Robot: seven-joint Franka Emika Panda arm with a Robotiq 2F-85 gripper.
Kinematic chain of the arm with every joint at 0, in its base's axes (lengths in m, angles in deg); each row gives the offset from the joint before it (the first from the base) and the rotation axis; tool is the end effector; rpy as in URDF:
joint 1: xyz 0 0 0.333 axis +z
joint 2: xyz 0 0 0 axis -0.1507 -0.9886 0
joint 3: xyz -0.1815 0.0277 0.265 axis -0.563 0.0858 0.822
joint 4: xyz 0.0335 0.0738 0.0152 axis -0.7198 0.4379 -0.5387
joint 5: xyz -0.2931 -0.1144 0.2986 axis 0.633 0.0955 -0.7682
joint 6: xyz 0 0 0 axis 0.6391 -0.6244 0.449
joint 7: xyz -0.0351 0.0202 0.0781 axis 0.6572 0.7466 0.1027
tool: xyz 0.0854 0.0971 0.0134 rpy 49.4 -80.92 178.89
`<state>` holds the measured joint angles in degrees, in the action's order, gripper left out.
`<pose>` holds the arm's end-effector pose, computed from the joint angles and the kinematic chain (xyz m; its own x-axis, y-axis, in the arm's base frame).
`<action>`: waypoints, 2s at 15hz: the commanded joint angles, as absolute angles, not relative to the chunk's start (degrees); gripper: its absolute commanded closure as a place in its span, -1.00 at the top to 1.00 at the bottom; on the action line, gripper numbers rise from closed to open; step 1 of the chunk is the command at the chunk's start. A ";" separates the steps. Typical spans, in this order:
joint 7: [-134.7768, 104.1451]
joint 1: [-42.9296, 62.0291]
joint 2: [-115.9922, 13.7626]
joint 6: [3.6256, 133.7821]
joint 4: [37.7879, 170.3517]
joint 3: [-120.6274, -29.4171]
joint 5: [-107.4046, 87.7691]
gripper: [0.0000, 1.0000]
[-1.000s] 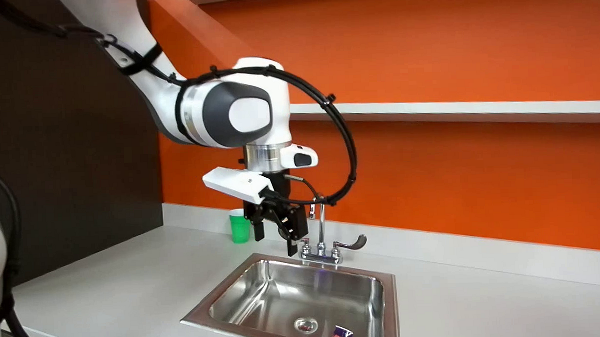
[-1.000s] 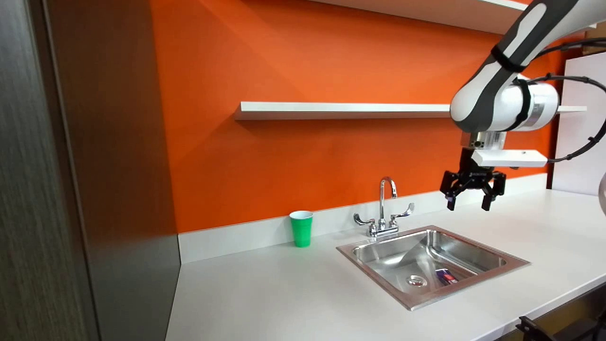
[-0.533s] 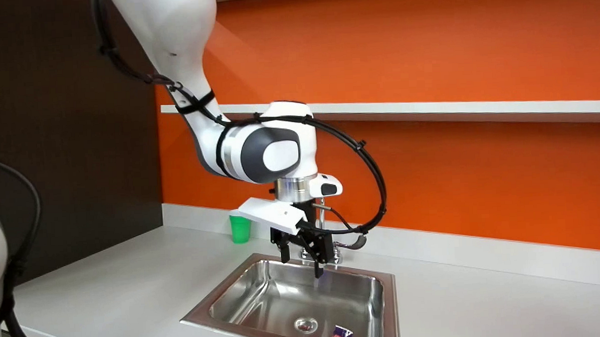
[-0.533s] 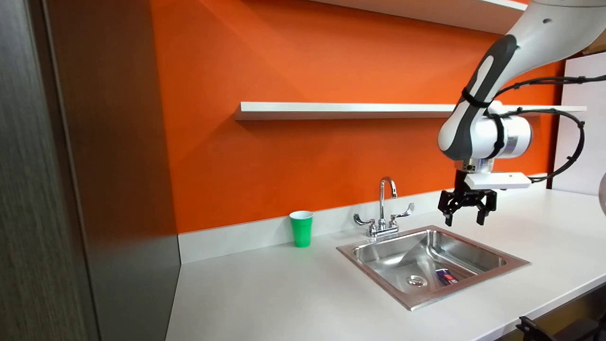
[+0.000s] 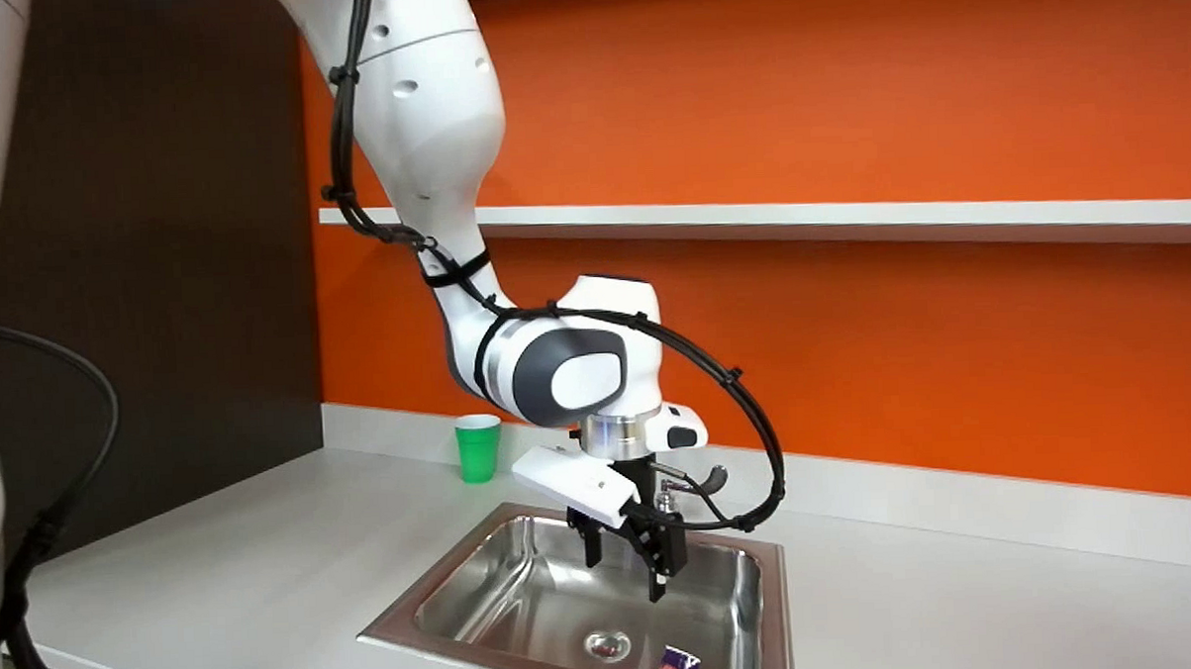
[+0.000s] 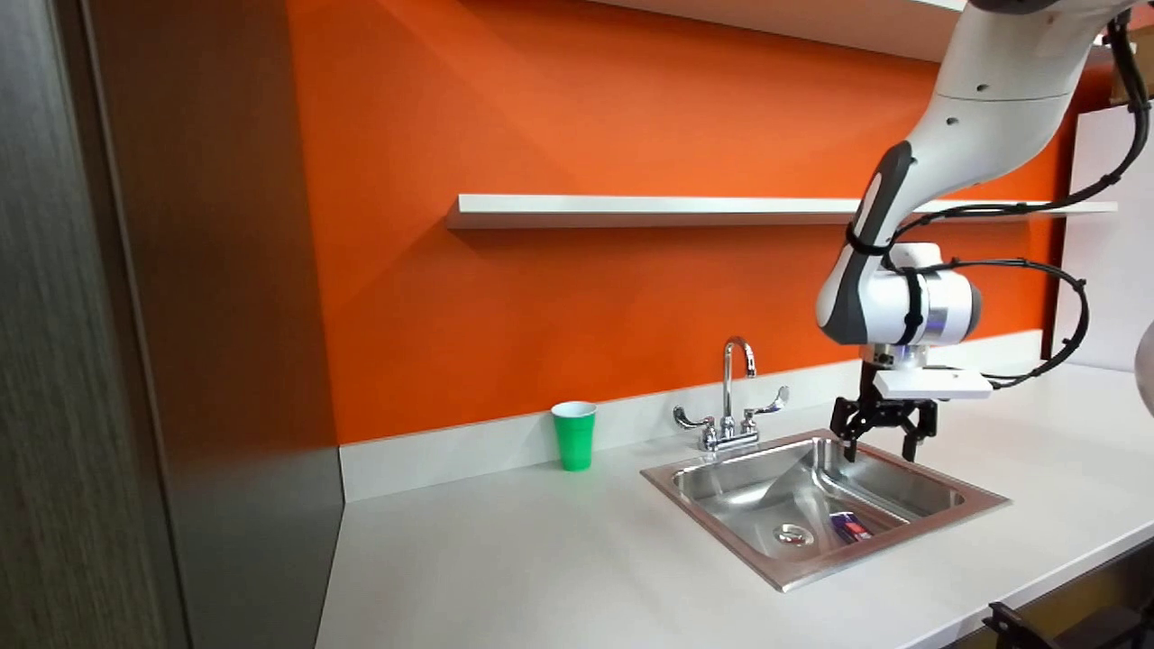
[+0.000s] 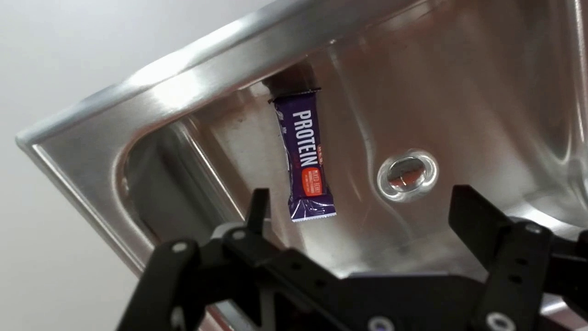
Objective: Remove the candy bar from the sink
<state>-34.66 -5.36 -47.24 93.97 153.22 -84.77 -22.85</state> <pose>0.4468 -0.2488 0.1651 0.9228 -0.3691 0.1103 -0.3716 -0.9284 0.0014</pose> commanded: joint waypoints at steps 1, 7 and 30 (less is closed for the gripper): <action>-37.00 -9.35 -53.08 95.25 148.82 -81.35 -25.22 1.00; -35.99 -13.21 -59.66 95.99 144.06 -79.08 -24.09 1.00; -33.55 -14.19 -68.29 95.71 137.71 -78.23 -21.90 1.00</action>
<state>-34.64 -13.26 -68.42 95.70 137.67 -78.99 -23.37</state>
